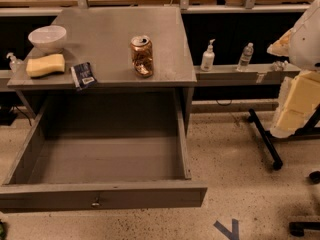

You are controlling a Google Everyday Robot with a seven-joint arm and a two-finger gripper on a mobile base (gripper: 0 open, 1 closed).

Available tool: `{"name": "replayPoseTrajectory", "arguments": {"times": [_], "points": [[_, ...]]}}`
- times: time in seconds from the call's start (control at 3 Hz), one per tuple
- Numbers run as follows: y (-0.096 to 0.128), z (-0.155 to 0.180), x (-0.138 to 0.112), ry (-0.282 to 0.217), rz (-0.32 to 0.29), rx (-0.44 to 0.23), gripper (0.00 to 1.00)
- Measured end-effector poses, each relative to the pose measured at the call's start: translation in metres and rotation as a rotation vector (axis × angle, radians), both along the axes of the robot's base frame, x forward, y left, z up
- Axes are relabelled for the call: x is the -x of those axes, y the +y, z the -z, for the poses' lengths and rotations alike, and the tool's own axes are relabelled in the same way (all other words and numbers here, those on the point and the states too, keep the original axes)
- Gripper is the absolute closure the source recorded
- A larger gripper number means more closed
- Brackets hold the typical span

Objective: Place orange can into top drawer

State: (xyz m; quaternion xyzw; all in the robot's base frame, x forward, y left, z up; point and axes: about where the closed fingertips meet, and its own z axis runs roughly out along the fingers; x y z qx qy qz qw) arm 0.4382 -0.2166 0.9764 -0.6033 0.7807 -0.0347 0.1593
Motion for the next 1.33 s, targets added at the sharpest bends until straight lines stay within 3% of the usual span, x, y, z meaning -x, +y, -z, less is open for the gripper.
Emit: {"name": "replayPoseTrajectory", "arguments": {"times": [0.33, 0.67, 1.0, 1.33], "points": [[0.002, -0.002, -0.004, -0.005, -0.006, -0.001, 0.0], [0.02, -0.023, -0.05, -0.063, -0.078, -0.016, 0.0], [0.072, -0.019, -0.124, -0.067, -0.22, -0.073, 0.0], [0.154, 0.006, -0.192, -0.007, -0.333, -0.186, 0.0]]}}
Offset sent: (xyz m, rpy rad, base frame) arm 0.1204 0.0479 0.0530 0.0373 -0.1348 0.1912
